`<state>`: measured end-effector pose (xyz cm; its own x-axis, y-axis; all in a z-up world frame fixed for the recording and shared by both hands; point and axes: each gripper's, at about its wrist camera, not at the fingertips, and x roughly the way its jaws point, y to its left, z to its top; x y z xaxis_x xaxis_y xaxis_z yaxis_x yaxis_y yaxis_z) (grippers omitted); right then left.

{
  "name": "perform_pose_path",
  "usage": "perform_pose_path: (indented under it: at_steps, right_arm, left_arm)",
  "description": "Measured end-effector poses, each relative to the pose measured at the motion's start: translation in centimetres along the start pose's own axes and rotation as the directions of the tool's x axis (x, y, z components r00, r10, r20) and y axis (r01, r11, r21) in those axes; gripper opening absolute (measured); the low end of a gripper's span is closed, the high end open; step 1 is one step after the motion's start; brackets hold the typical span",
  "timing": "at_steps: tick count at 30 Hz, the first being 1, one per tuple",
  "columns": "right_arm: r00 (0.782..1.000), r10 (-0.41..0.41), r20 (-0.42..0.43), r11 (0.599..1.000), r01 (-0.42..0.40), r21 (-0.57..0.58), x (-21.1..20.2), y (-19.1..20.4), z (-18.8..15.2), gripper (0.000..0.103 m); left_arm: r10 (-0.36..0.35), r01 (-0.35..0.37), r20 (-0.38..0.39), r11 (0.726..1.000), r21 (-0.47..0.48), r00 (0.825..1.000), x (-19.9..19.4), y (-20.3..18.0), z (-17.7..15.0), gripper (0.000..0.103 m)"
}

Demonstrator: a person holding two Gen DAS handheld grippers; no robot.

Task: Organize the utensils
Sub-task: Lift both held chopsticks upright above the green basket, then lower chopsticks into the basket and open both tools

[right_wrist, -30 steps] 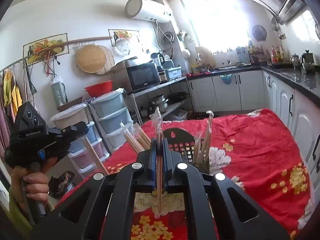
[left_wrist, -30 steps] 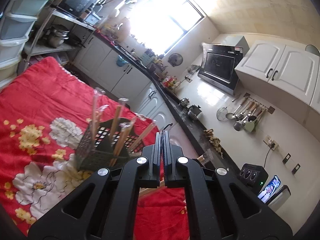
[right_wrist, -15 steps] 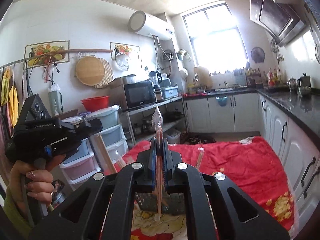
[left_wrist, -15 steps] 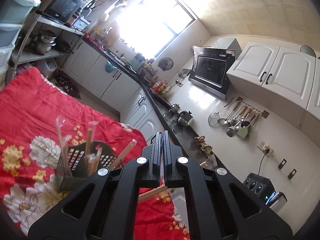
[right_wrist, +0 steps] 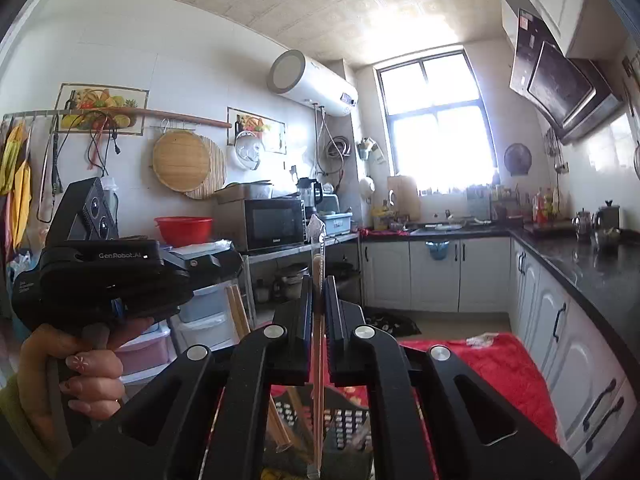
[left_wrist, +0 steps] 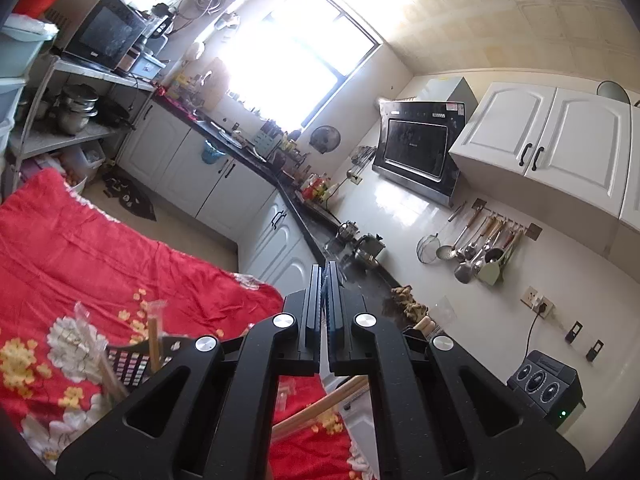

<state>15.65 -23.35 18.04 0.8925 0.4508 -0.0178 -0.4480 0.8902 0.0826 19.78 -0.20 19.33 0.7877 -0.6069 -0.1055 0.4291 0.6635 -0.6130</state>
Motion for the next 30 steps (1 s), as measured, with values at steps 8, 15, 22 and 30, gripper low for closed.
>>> perform_pose_path:
  at_steps: [8,15,22,30]
  right_arm:
    - [0.999,-0.003,0.034,1.000,0.004,-0.008,2.8,-0.8,1.0,0.006]
    - [0.998,-0.010,0.065,0.997,0.015,-0.074,4.9,-0.5,-0.3,0.006]
    - [0.999,-0.019,0.033,0.996,0.022,-0.087,6.9,-0.7,-2.4,0.006]
    - [0.999,-0.030,-0.027,0.999,0.029,-0.035,8.7,-1.3,-3.7,0.006]
  left_arm:
    - [0.008,-0.009,0.021,0.999,0.050,1.000,2.1,-0.4,0.8,0.000]
    - [0.039,-0.041,0.030,0.997,0.072,0.999,3.5,1.3,-0.1,0.000]
    - [0.073,-0.073,-0.004,0.996,0.052,0.997,4.9,3.7,-1.2,0.000]
    - [0.100,-0.098,-0.035,0.994,0.048,0.994,5.7,5.1,-2.2,0.000]
